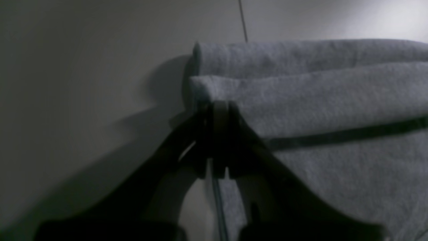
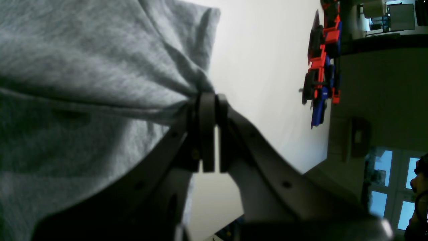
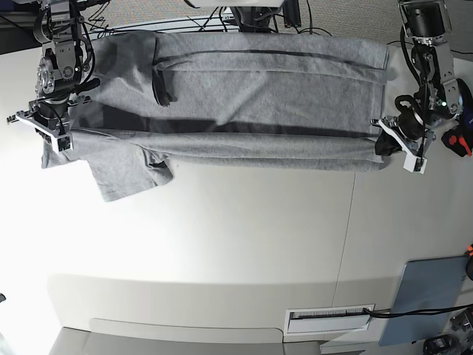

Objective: Fold the T-shirt properly
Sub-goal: 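Open both grippers, releasing the hem on the collar fold, then move the right gripper to the shirt's side and grasp it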

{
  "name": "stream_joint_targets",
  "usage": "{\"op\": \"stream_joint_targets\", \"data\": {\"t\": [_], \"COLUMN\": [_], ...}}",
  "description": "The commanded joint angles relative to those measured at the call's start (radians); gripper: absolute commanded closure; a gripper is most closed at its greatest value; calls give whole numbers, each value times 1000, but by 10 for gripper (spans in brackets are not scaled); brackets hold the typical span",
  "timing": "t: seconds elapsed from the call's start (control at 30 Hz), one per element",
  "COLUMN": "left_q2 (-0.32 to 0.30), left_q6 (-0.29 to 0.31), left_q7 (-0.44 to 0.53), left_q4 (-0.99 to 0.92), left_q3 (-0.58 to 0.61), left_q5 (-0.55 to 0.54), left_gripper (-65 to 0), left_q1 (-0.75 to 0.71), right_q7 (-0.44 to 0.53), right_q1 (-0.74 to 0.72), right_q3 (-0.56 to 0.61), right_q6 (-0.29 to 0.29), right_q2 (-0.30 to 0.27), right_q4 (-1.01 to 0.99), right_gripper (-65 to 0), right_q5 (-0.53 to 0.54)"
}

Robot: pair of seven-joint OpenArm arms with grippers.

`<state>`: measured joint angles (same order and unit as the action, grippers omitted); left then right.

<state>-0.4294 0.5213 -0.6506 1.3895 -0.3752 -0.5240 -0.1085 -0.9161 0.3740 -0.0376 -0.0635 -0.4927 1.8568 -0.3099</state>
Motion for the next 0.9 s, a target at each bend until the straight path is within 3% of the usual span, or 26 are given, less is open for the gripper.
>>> {"op": "stream_joint_targets", "data": {"t": [0.0,0.33,0.4,0.57,0.87], "left_q2": [-19,-19,-19,-20,-20], "left_q6": [3,3,3,3,3], "left_q7": [23,22,22,22,22], "left_q4": [18,18,18,18,18], "left_q3": [-8,-8,-8,-8,-8], "left_q5": [-7,-7,-7,-7,-7], "left_gripper": [0,0,-47,-169,-171], "left_q1": [8,8,8,9,9], "right_q7": [3,-38,-8,46,-13], "right_q1": [-5,-5,-6,-12,-16], "right_q3": [-10,-10,-10,-10,-10], "right_q6": [-17,-15,-15,31,31], "right_q2": [-14,-14,-14,-15,-18], "right_q4": [13,11,-11,-93,-19], "right_gripper": [0,0,0,-165,-174], "right_q5": [-20,-1,14,25,31]}}
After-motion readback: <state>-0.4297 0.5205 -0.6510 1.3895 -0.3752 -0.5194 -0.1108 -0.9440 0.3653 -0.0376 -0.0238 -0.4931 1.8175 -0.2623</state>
